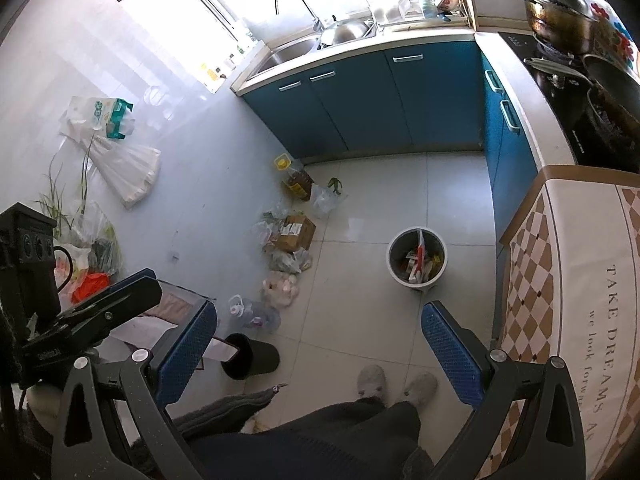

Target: Collect trash

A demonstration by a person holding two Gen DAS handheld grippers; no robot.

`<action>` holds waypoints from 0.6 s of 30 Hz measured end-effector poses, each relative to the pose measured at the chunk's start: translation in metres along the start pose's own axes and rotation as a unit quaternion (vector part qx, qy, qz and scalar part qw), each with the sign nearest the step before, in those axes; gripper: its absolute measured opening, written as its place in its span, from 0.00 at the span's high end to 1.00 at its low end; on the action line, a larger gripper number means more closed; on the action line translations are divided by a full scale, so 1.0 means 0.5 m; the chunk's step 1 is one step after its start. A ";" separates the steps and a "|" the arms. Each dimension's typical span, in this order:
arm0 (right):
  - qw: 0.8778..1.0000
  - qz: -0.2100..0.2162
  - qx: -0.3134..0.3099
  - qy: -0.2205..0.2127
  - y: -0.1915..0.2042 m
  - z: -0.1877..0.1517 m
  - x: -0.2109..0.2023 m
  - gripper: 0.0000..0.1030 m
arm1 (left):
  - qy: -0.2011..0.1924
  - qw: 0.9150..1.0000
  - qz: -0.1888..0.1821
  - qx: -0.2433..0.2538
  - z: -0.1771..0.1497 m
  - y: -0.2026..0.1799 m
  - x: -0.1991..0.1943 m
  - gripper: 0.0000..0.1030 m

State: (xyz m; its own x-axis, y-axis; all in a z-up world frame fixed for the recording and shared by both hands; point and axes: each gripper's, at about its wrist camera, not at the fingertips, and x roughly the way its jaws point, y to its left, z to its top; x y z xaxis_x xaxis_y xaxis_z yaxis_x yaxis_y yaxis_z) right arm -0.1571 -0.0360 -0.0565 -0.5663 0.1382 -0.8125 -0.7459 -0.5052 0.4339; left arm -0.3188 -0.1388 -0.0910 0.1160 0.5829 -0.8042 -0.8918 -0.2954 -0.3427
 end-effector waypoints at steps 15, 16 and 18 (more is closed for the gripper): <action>1.000 0.012 0.000 0.020 -0.001 -0.015 0.024 0.00 | 0.010 1.000 0.004 -0.013 -0.032 -0.007 -0.005 0.00; 1.000 0.013 0.000 0.021 -0.002 -0.016 0.025 0.00 | 0.011 1.000 0.006 -0.011 -0.031 -0.010 -0.004 0.00; 1.000 0.015 -0.001 0.023 -0.001 -0.017 0.027 0.00 | 0.013 1.000 0.005 -0.009 -0.032 -0.014 -0.002 0.00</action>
State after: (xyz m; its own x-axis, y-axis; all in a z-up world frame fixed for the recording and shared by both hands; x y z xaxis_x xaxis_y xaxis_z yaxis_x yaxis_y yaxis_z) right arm -0.1612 -0.0409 -0.0709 -0.5715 0.0837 -0.8163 -0.7281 -0.5104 0.4575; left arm -0.3053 -0.1495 -0.0956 0.1198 0.5597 -0.8200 -0.8850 -0.3141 -0.3437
